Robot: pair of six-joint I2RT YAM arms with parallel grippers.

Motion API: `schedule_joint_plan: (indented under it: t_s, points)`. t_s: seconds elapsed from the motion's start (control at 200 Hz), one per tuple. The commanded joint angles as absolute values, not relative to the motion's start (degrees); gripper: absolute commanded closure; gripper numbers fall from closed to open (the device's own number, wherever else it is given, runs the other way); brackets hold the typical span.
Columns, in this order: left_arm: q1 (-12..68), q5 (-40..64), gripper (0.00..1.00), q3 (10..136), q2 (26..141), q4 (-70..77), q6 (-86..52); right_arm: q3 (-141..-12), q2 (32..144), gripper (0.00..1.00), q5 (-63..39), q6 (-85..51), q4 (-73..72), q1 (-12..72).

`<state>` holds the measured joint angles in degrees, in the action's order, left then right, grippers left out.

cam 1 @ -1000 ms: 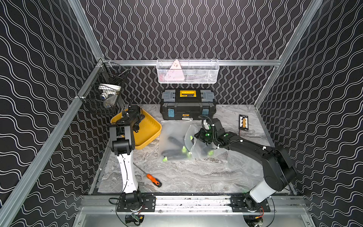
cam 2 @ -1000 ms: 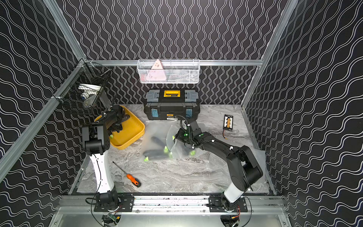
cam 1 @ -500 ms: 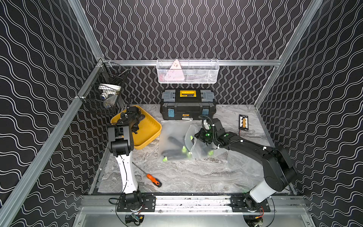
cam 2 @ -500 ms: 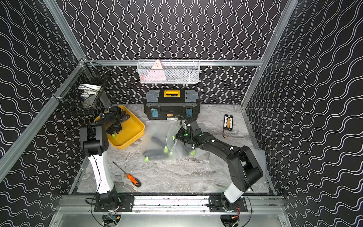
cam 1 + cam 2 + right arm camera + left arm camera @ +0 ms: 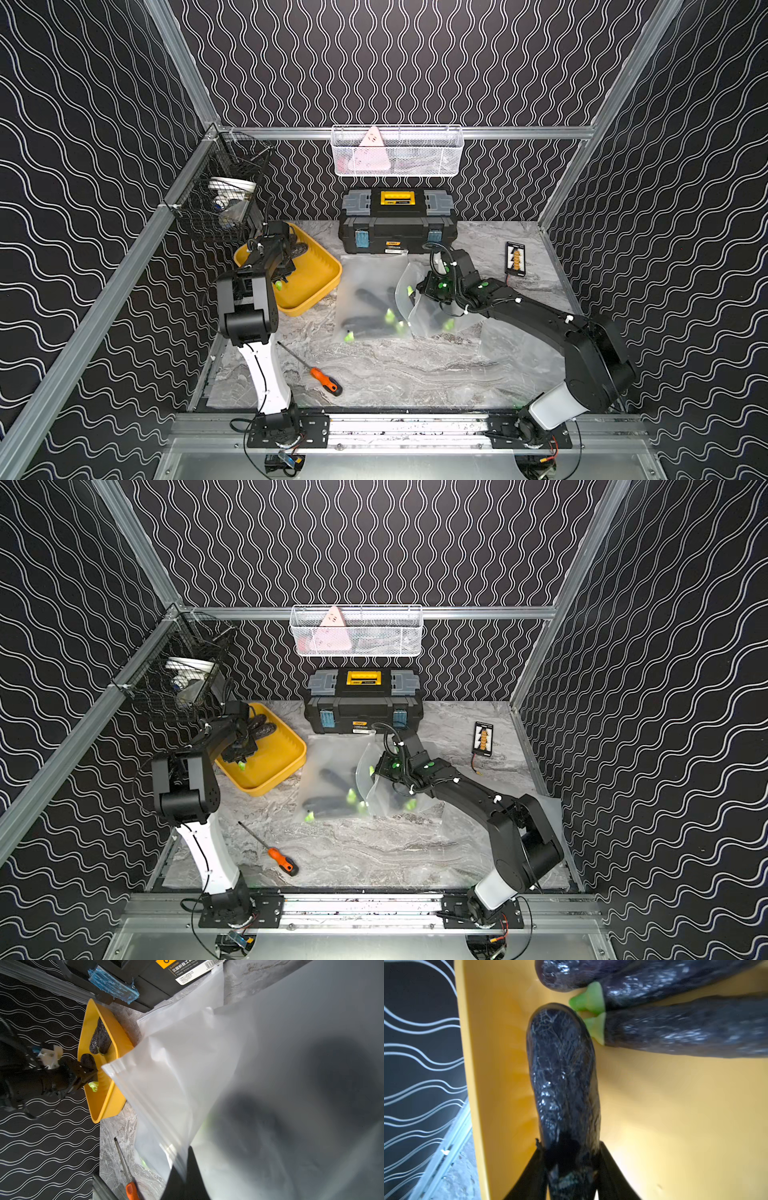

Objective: Place the eggplant in a zip-top bag and seal the zipper
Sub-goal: Pick up the eggplant from the basket, then place the eggplant in the zipper food storage bag.

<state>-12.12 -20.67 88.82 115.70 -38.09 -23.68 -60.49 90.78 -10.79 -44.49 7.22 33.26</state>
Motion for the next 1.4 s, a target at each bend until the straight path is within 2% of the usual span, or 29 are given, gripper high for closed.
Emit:
schedule_joint_plan:
  t_s: [0.0, 0.25, 0.44, 0.686, 1.036, 1.391]
  points:
    - [-11.0, -15.3, 0.64, 87.6, 113.4, -38.0, -26.1, -61.3, 90.3, 0.99, -8.8, -44.4, 9.1, 33.4]
    - [-5.0, -11.9, 0.63, 86.1, 108.2, -38.2, -26.9, -62.8, 90.4, 0.99, -5.9, -43.9, 12.1, 33.3]
    - [-1.2, 0.0, 0.62, 83.9, 104.7, -36.7, -28.1, -63.5, 90.6, 0.99, -3.4, -43.3, 14.8, 33.3]
    - [9.4, 6.9, 0.62, 80.6, 100.6, -35.4, -28.9, -64.3, 90.8, 0.99, -1.5, -42.8, 16.6, 33.2]
    - [20.8, 26.0, 0.62, 76.1, 95.2, -34.6, -25.5, -64.5, 91.8, 0.99, -2.6, -42.0, 17.1, 32.0]
    - [31.4, 31.7, 0.62, 68.7, 88.4, -32.9, -24.9, -66.8, 92.7, 0.99, -3.5, -39.8, 17.0, 30.9]
